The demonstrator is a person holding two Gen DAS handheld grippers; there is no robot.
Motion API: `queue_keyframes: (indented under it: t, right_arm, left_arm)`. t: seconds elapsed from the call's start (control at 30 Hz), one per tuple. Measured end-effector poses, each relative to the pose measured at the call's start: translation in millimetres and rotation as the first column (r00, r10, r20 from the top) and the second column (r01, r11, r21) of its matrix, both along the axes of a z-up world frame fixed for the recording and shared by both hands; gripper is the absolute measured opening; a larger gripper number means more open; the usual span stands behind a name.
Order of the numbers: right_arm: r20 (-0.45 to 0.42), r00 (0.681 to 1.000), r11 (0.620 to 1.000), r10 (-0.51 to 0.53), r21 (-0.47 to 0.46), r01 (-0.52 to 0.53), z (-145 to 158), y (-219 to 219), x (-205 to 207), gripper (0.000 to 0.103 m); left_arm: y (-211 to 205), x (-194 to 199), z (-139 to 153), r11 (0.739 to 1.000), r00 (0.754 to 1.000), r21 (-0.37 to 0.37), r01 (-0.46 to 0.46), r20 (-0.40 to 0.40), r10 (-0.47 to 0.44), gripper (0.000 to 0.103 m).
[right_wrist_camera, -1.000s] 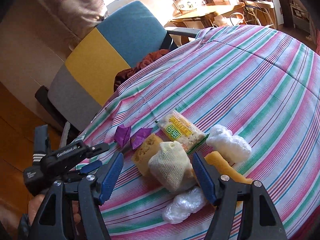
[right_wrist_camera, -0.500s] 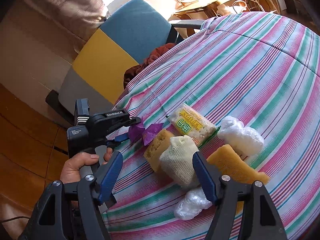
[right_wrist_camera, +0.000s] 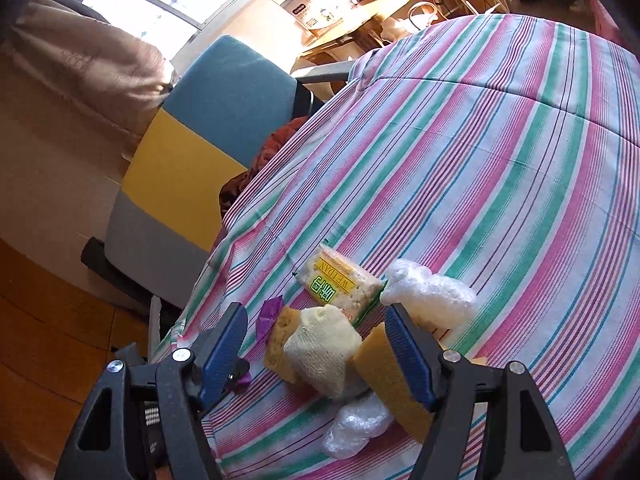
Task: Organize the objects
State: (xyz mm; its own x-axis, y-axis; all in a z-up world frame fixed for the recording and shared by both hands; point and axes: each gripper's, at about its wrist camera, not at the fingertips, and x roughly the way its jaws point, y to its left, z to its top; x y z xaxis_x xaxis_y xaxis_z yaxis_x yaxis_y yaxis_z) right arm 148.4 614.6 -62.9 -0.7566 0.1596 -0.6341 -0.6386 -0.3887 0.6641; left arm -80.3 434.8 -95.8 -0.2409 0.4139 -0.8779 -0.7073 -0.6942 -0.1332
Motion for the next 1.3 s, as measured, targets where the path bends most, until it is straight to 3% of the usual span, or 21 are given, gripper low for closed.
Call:
queue_keyframes:
  t: [0.2, 0.33, 0.6, 0.77, 0.87, 1.0, 1.17, 1.3]
  right_arm:
    - [0.027, 0.997, 0.997, -0.077, 0.028, 0.076, 2, 6, 10, 0.072]
    - [0.103, 0.988, 0.993, -0.113, 0.028, 0.111, -6, 13, 13, 0.072]
    - [0.270, 0.962, 0.998, -0.041, 0.049, 0.028, -20, 7, -7, 0.072]
    - [0.417, 0.909, 0.996, 0.019, 0.068, -0.051, -34, -2, -25, 0.072]
    - [0.453, 0.892, 0.995, 0.014, 0.080, -0.056, -38, -2, -26, 0.072]
    - [0.472, 0.881, 0.995, 0.021, 0.072, -0.062, -42, -1, -27, 0.071]
    - [0.482, 0.876, 0.993, 0.029, 0.087, -0.081, -41, -4, -29, 0.063]
    - [0.442, 0.897, 0.995, 0.013, 0.080, -0.054, -38, -1, -22, 0.064]
  left_arm:
    - [-51, 52, 4, 0.997, 0.997, 0.020, 0.072, -0.035, -0.071, 0.033]
    - [-76, 88, 10, 0.988, 0.986, 0.024, 0.149, -0.079, -0.147, 0.033]
    - [-113, 125, 4, 0.982, 0.981, 0.031, 0.186, -0.059, -0.184, 0.033]
    - [-124, 129, 20, 0.979, 0.980, 0.081, 0.185, -0.083, -0.179, 0.033]
    - [-131, 133, 28, 0.976, 0.978, 0.102, 0.191, -0.104, -0.180, 0.033]
    - [-143, 136, 34, 0.975, 0.980, 0.128, 0.180, -0.108, -0.167, 0.033]
    - [-160, 135, 35, 0.980, 0.985, 0.136, 0.148, -0.110, -0.133, 0.033]
    - [-171, 135, 37, 0.981, 0.988, 0.147, 0.124, -0.109, -0.109, 0.033]
